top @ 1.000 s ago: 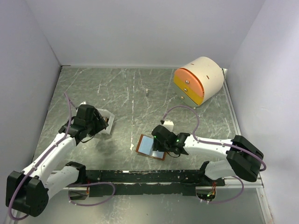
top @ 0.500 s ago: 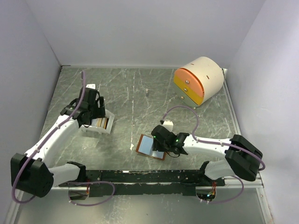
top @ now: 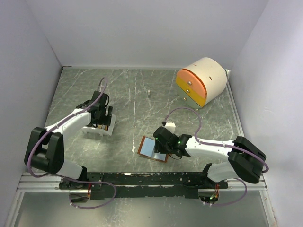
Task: Put the credit cards into the card holder
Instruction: Adjust the credit card in the storage box.
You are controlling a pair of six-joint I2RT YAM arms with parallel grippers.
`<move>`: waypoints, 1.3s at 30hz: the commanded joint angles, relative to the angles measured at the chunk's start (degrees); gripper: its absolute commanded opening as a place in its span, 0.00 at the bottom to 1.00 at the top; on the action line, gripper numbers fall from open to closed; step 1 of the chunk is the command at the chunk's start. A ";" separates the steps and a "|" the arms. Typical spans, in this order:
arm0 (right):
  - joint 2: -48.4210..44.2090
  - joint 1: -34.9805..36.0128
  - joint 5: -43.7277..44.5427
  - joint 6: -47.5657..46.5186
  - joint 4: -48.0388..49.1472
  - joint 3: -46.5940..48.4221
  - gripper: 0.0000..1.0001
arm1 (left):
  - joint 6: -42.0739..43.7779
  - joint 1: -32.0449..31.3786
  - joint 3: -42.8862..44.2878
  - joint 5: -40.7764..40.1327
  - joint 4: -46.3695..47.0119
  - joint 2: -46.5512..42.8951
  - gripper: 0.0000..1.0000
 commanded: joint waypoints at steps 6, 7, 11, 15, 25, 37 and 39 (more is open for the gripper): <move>0.24 0.07 0.51 -0.22 0.99 0.11 0.45 | 3.09 -0.27 0.91 1.09 3.51 4.41 0.99; 0.19 0.07 0.59 -0.28 1.03 0.23 0.45 | 3.37 -0.30 0.95 1.34 3.68 4.89 0.99; -0.14 0.08 1.03 -0.39 0.49 0.43 0.45 | 3.96 -0.35 -0.16 3.03 5.82 5.00 0.99; -0.73 0.12 1.24 -0.33 0.54 0.15 0.44 | 4.45 -0.40 -0.27 3.29 6.44 5.99 0.97; -1.76 0.06 1.33 -0.13 0.69 -0.01 0.44 | 4.31 -1.64 1.59 -5.62 3.62 6.79 0.84; -3.29 0.04 1.57 0.17 0.63 -0.92 0.44 | 4.89 -1.82 2.08 -10.92 3.48 5.48 0.71; -3.50 0.08 1.58 0.30 0.76 -1.12 0.44 | 4.92 -1.82 2.17 -10.26 3.67 5.29 0.74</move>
